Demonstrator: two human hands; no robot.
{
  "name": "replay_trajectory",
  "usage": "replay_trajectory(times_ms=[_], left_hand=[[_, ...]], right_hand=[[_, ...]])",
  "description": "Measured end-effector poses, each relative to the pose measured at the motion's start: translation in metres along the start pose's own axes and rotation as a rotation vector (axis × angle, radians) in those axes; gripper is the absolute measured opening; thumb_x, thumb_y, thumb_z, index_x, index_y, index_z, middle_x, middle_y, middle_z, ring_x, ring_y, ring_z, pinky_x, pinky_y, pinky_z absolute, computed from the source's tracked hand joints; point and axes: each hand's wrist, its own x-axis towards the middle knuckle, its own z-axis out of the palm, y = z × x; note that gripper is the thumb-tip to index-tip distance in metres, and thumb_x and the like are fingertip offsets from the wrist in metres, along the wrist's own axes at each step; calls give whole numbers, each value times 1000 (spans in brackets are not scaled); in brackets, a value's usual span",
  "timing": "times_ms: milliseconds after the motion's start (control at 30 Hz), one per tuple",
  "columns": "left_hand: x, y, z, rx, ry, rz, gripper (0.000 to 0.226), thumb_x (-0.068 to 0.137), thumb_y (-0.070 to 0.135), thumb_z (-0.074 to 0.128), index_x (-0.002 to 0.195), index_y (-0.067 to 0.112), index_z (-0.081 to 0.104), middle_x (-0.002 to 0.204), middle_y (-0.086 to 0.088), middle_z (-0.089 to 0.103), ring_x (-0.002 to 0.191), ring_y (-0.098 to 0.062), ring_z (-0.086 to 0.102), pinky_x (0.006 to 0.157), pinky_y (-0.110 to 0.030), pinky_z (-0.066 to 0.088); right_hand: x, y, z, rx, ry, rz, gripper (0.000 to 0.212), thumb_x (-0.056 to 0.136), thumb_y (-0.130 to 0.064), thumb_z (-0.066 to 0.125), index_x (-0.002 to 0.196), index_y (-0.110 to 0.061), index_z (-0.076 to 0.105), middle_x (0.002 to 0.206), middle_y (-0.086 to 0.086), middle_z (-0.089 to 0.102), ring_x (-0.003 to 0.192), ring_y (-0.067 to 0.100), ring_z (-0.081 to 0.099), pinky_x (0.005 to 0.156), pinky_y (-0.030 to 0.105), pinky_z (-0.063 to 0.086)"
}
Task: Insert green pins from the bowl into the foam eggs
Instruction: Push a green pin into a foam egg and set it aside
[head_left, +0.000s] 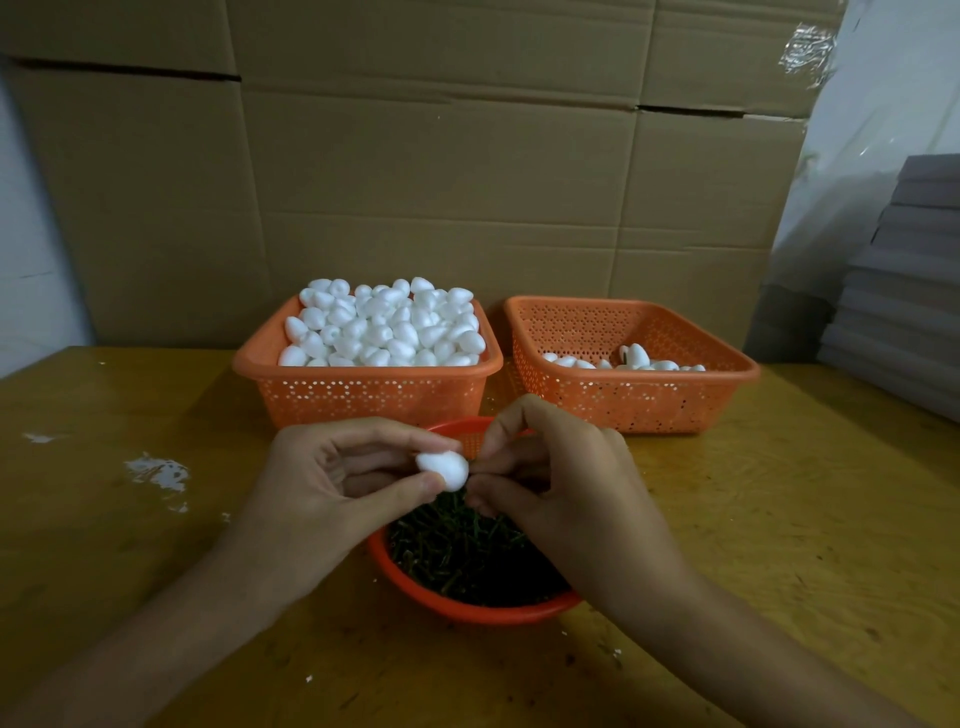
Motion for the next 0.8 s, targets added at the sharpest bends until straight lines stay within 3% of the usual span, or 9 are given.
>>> replay_trajectory(times_ms=[200,467,800], left_hand=[[4,-3,-1,-120,97,-60,28,75,14,81,103,15,83,106,-12,81,97,-29,79,78,-26,63],[4,-3,0,-129,112,-64,28,78,4,77,106,3,79,104,-13,81,95,-29,79,74,-25,64],[4,-2,0,-116,67,-49,28,75,14,80,102,13,82,106,-11,81,97,-28,79,75,-27,64]], right_hand=[[3,-1,-3,57,-25,58,45,78,-14,91,113,-29,67,92,-19,78,83,-3,74,81,23,60],[1,0,-4,-19,-15,40,6,87,-28,83,88,-26,78,72,-15,74,67,1,73,71,32,61],[0,3,-2,-24,-48,2,6,92,-24,78,86,-23,77,73,-13,74,70,3,73,70,31,61]])
